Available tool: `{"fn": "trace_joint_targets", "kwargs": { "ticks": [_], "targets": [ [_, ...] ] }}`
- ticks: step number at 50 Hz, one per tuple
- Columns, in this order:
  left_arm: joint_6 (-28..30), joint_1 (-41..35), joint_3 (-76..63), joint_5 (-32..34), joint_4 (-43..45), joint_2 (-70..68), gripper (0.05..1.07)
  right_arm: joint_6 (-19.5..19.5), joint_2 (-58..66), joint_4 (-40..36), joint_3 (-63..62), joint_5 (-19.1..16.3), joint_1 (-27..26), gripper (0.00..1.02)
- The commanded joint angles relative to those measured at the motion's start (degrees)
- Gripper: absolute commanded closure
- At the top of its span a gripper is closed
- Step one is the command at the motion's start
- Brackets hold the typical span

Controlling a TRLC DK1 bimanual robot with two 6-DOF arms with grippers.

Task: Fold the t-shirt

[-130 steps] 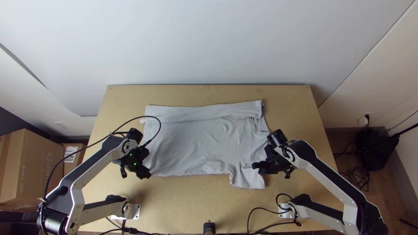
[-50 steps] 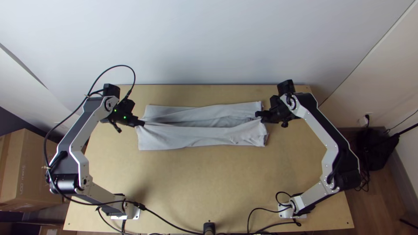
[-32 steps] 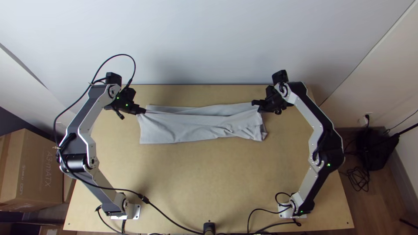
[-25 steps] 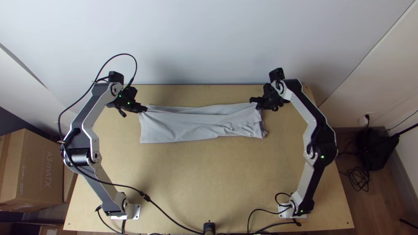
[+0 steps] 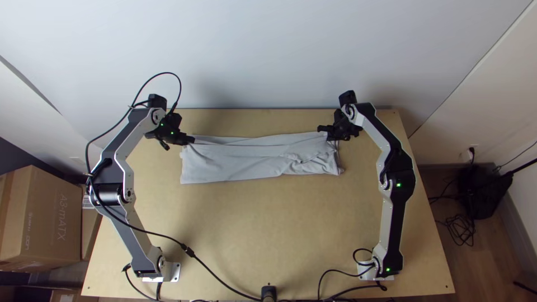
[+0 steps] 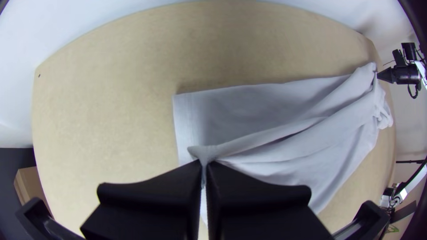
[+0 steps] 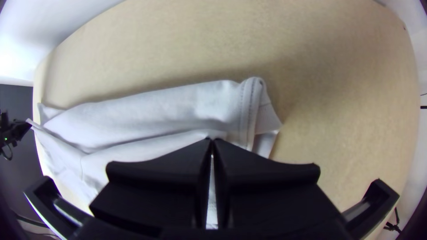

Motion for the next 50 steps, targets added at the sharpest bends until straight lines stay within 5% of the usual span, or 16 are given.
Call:
{"fn": "trace_joint_targets", "kwargs": {
  "ticks": [1,3,5,8,17,28,33,40,50],
  "targets": [
    [-0.87,-0.52,-4.76,0.47,2.36,-1.07,0.71,1.28,1.76,1.59,0.94,1.94,-0.62,1.0],
    [-0.7,-0.6,-5.38,0.47,2.53,-1.33,0.35,1.36,1.76,1.94,0.94,2.99,-0.36,0.89],
    [-0.52,-0.69,-5.64,0.47,2.44,-1.42,0.11,1.28,1.23,2.3,0.68,4.31,-0.18,0.59],
    [-0.52,-0.6,-5.82,1.09,2.71,-1.95,0.09,1.36,-0.09,3.79,-0.11,6.07,-0.1,0.03],
    [-1.23,2.12,-7.4,3.81,3.94,-4.58,0.09,2.33,-8.79,11.0,-6.53,9.94,-0.18,0.03],
    [-1.49,6.95,-11.27,11.72,3.94,-8.45,0.1,7.87,-20.74,14.16,-14.26,9.59,-0.45,0.03],
    [-1.23,9.42,-12.76,16.73,3.85,-8.63,0.1,13.4,-24.61,13.72,-15.06,1.5,-1.59,0.03],
    [1.68,11.26,-13.99,21.22,3.41,-7.04,0.1,22.81,-28.74,12.93,-14.79,-16.61,-4.4,0.03],
    [3.17,12.84,-14.17,25.96,1.83,-3.88,0.1,29.49,-32.52,12.58,-14.0,-37.96,-7.57,0.03]
  ]
}}
